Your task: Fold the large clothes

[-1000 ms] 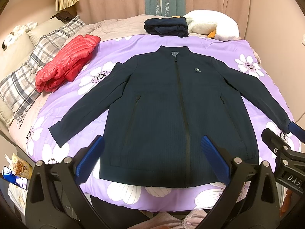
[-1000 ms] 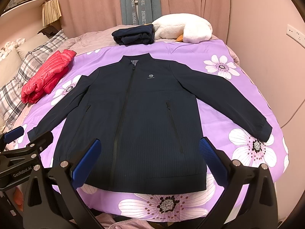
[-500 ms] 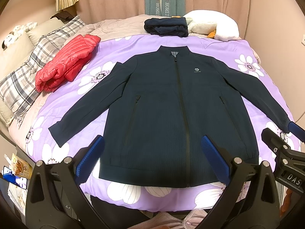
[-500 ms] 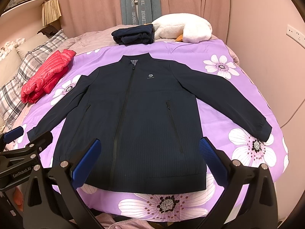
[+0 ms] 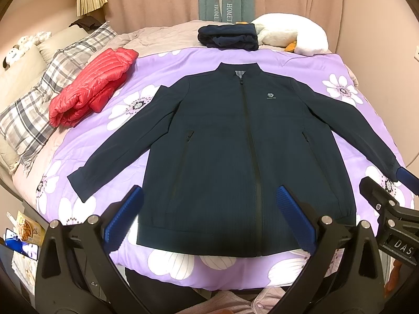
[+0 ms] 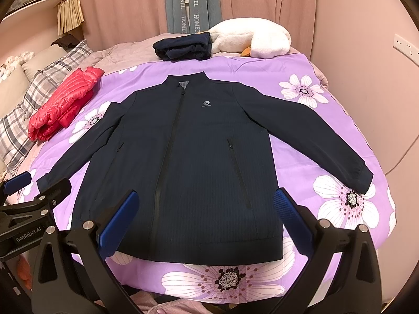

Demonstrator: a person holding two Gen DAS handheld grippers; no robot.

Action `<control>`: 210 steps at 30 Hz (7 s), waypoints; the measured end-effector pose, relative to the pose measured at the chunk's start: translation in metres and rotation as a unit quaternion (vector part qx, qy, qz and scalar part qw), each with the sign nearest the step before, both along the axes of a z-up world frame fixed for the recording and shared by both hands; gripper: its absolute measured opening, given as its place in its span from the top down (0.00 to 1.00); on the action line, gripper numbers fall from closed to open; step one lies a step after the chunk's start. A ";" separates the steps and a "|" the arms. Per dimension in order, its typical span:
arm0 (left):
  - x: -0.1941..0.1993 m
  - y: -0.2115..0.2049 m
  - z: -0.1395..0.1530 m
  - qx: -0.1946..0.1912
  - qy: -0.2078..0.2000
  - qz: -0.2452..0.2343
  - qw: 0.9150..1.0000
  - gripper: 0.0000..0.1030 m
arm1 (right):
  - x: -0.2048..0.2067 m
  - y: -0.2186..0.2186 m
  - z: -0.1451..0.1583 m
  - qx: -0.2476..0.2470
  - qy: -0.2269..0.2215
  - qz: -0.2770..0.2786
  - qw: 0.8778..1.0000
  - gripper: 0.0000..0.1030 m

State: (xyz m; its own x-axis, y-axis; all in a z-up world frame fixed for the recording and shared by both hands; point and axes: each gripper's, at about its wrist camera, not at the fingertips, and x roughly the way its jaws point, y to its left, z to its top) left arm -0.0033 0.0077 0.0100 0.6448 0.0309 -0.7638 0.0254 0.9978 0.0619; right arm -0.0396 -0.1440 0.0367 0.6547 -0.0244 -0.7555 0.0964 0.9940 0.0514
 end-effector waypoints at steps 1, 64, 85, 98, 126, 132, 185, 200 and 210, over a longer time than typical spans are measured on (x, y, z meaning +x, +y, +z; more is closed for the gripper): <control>0.000 -0.001 0.000 0.001 0.001 -0.001 1.000 0.02 | 0.000 0.000 0.000 -0.001 0.000 0.000 1.000 0.01; 0.080 0.360 -0.228 -0.489 -0.108 0.387 0.774 0.02 | 0.047 0.049 -0.045 0.131 -0.104 0.253 0.953 0.01; 0.171 0.325 -0.066 -0.241 -0.168 0.316 0.902 0.82 | 0.084 0.003 -0.079 0.159 -0.086 0.201 0.963 0.01; 0.308 -0.042 0.007 -0.050 -0.120 -0.132 0.983 0.82 | 0.091 -0.062 -0.097 0.176 -0.089 0.123 0.973 0.01; 0.331 0.152 -0.207 -0.347 0.049 0.107 0.930 0.37 | 0.314 -0.110 -0.186 0.157 0.060 -0.025 0.985 0.15; 0.349 0.156 -0.209 -0.346 0.015 0.142 0.927 0.48 | 0.341 -0.107 -0.164 0.119 0.023 0.005 0.993 0.80; 0.125 -0.027 -0.079 -0.004 -0.036 -0.046 0.998 0.02 | 0.060 -0.263 -0.151 0.155 0.014 -0.174 0.972 0.05; 0.091 -0.054 -0.049 -0.003 -0.061 -0.073 0.995 0.02 | 0.024 -0.321 -0.188 0.250 -0.021 -0.294 0.922 0.05; 0.096 -0.061 -0.048 0.009 -0.060 -0.070 0.996 0.02 | 0.041 -0.371 -0.198 0.342 -0.122 -0.417 0.833 0.05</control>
State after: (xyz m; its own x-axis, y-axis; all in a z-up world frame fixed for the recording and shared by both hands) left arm 0.0925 -0.0535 -0.0382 0.7306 -0.0530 -0.6807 0.1554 0.9837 0.0902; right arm 0.0010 -0.5146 -0.1614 0.7619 -0.1668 -0.6259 0.6427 0.3154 0.6982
